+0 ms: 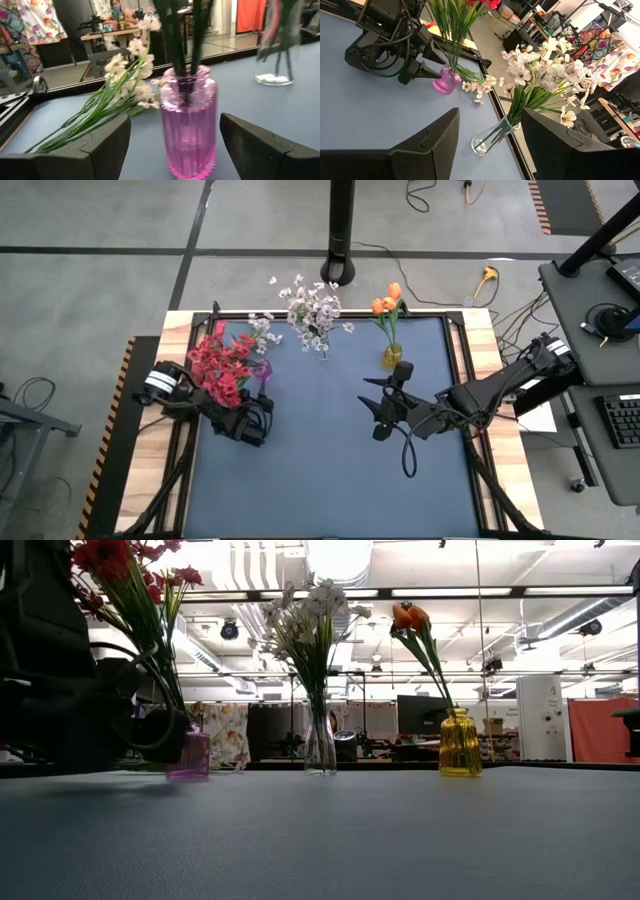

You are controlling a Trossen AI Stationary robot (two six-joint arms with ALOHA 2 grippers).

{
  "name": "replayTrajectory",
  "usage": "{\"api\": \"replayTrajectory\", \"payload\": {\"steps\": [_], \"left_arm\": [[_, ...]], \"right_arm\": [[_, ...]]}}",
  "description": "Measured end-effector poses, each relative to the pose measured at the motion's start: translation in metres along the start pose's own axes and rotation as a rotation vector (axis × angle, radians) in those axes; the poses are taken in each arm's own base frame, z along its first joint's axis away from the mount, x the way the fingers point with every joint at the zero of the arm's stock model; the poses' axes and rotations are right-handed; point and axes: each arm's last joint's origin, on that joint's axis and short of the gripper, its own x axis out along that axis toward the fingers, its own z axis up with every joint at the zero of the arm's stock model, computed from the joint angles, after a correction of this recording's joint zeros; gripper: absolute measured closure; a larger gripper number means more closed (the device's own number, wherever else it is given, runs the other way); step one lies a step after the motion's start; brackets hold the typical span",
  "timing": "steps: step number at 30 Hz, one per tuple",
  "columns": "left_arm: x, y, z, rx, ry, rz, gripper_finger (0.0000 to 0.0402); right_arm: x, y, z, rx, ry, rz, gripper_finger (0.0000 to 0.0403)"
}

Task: Sort flowers into vase by color
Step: Adjust the purple vase

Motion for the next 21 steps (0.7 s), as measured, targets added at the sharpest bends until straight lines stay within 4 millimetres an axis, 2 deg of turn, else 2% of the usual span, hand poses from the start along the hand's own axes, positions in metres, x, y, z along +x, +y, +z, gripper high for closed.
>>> {"api": "replayTrajectory", "payload": {"steps": [21], "left_arm": [[0.0037, -0.0008, -0.0013, -0.050, 0.004, 0.014, 0.0114]], "right_arm": [[0.0068, -0.0060, -0.0017, 0.009, 0.018, -0.026, 0.0197]]}}
